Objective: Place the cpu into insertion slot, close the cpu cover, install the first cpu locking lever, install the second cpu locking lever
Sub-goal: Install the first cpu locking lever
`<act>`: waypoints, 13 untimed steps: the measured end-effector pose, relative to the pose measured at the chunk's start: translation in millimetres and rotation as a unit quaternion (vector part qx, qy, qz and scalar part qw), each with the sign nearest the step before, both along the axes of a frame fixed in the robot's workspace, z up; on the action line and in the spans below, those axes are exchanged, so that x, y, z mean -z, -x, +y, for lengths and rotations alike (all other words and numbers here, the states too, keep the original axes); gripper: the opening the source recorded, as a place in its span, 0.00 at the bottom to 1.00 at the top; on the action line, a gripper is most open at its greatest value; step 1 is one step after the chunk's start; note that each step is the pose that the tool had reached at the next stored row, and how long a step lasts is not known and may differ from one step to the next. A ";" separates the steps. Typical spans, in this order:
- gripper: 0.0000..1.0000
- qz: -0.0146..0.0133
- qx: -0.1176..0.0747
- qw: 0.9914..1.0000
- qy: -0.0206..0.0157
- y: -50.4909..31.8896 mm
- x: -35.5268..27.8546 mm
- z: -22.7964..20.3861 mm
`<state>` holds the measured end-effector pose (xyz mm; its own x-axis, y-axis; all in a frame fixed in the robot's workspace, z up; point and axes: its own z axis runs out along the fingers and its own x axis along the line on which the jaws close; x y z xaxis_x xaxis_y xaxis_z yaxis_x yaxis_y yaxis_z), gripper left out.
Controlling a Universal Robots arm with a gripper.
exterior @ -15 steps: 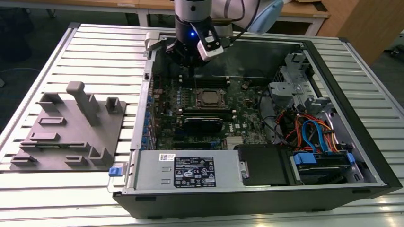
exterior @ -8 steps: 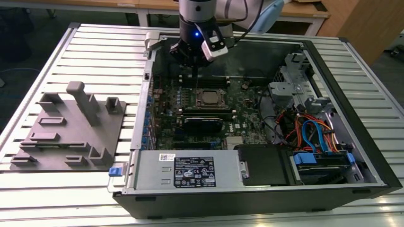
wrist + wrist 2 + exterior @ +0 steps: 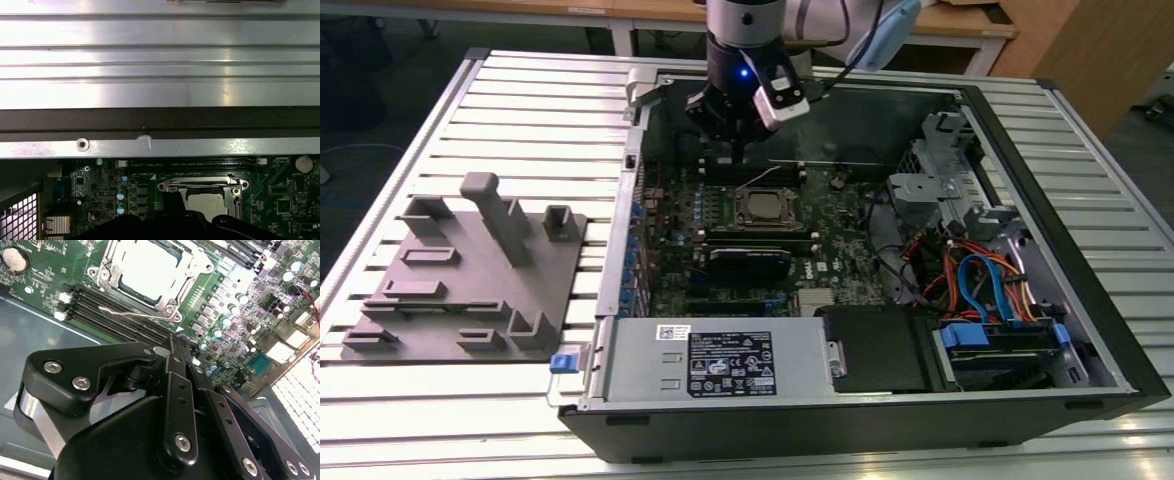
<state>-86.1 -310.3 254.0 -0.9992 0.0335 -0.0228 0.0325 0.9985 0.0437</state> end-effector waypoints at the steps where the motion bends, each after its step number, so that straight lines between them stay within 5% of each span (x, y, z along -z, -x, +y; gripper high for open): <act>1: 0.10 0.000 0.000 1.000 0.000 -0.7 0.1 0.0; 13: 0.10 0.000 0.000 1.000 0.000 -2.1 0.5 0.0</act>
